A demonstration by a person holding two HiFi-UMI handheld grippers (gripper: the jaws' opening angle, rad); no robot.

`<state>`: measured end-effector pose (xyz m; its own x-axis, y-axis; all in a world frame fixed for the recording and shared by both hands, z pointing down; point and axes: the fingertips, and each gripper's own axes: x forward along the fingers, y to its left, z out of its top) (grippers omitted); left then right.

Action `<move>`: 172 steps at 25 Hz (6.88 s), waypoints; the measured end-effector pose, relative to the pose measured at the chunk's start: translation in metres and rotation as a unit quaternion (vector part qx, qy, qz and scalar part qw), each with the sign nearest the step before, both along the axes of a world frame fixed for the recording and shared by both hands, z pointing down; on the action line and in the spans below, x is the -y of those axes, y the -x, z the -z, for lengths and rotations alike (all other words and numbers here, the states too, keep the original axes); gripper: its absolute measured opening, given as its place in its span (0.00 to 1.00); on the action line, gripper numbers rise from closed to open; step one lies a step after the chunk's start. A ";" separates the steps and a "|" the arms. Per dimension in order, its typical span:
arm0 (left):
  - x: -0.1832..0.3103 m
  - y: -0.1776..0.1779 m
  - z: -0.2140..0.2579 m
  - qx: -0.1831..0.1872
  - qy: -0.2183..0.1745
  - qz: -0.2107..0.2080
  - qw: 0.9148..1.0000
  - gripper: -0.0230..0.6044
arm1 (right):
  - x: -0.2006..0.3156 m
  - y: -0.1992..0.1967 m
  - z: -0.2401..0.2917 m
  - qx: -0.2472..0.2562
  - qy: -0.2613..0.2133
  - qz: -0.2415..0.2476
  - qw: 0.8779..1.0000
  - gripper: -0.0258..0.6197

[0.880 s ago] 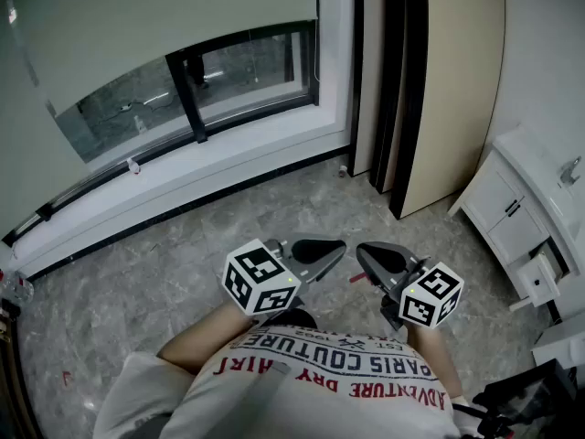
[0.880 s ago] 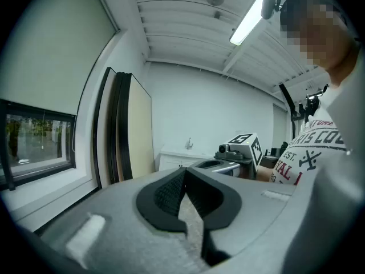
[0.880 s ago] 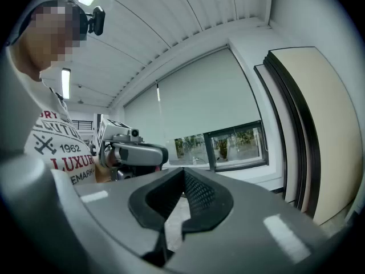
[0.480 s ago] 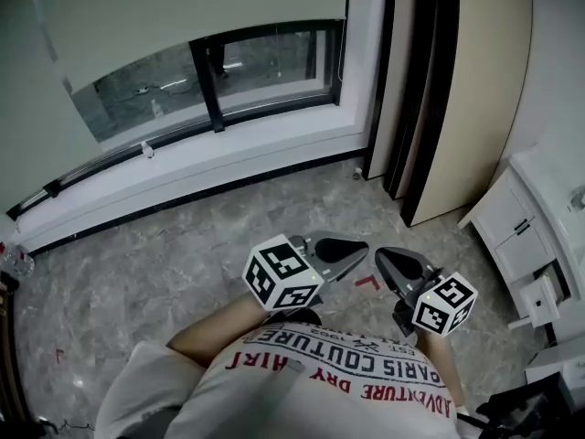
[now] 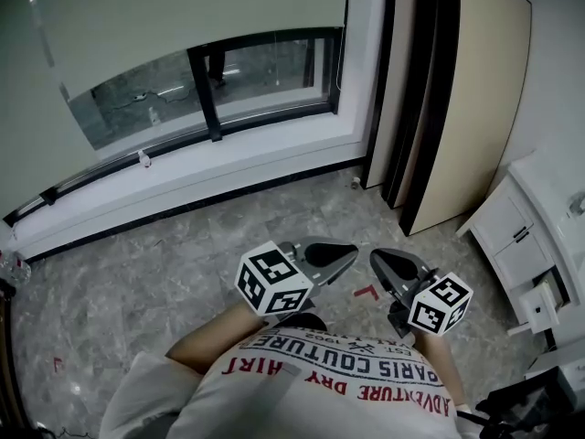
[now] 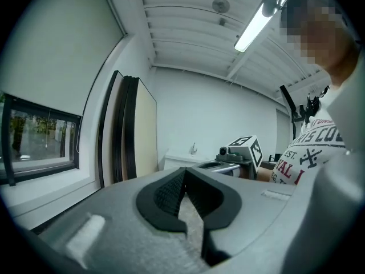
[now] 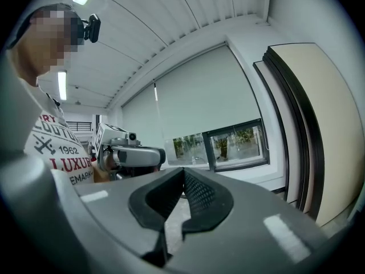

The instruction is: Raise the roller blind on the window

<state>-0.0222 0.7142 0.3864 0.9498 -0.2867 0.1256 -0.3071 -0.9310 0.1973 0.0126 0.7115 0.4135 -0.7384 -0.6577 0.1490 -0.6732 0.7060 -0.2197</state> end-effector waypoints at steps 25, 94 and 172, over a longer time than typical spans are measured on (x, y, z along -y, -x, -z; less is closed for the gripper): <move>0.322 0.042 -0.074 0.012 0.089 0.046 0.995 0.04 | 0.307 0.027 -0.062 0.000 0.082 -0.008 0.997 0.05; 1.075 -0.129 0.024 0.009 -0.067 0.122 0.990 0.04 | 0.924 -0.169 0.001 0.065 -0.031 -0.026 0.997 0.05; 0.974 -0.124 0.028 0.050 -0.027 -0.065 0.996 0.06 | 1.006 -0.054 0.234 0.021 -0.143 0.100 0.984 0.23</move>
<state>0.1020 -0.2595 0.3583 0.9628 -0.1704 0.2097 -0.1985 -0.9726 0.1208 0.0665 -0.2940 0.1796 -0.8594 -0.5085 -0.0538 -0.5084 0.8610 -0.0176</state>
